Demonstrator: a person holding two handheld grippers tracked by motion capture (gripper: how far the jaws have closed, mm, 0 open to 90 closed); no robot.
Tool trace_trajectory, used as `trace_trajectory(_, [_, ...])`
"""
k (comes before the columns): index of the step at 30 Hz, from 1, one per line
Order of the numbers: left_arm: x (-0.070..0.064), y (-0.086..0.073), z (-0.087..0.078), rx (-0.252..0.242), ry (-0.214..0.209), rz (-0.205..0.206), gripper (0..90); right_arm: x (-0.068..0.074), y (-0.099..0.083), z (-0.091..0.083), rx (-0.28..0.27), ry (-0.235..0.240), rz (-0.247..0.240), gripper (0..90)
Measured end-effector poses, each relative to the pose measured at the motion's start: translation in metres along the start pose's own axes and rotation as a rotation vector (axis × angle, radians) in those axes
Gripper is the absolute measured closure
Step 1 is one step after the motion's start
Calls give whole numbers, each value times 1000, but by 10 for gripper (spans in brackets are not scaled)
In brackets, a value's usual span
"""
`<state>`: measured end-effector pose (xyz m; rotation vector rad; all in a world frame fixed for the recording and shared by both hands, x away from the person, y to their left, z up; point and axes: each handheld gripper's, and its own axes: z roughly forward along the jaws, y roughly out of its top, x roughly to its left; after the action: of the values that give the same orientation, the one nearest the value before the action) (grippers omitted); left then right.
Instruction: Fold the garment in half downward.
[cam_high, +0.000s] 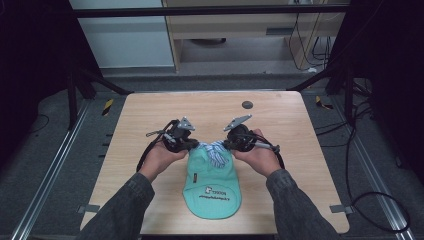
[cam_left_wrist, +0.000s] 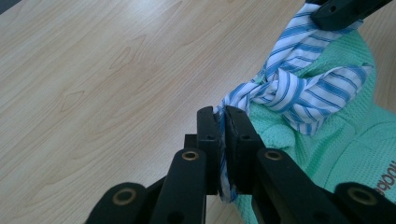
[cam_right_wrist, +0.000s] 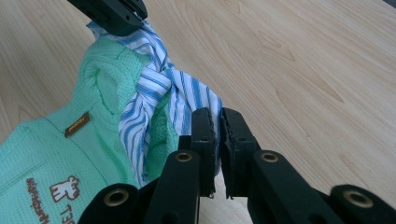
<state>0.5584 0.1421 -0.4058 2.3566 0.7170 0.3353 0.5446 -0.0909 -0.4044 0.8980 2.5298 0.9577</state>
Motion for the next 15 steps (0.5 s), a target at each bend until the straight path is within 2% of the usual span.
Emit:
trace_trajectory(10, [6,3,-1,-18,7,-16,853,-7,8,2,5,-4,-10,845])
trace_trajectory(15, [6,4,-3,-9,8,-7,854,-6,10,1,6,-4,-14,844])
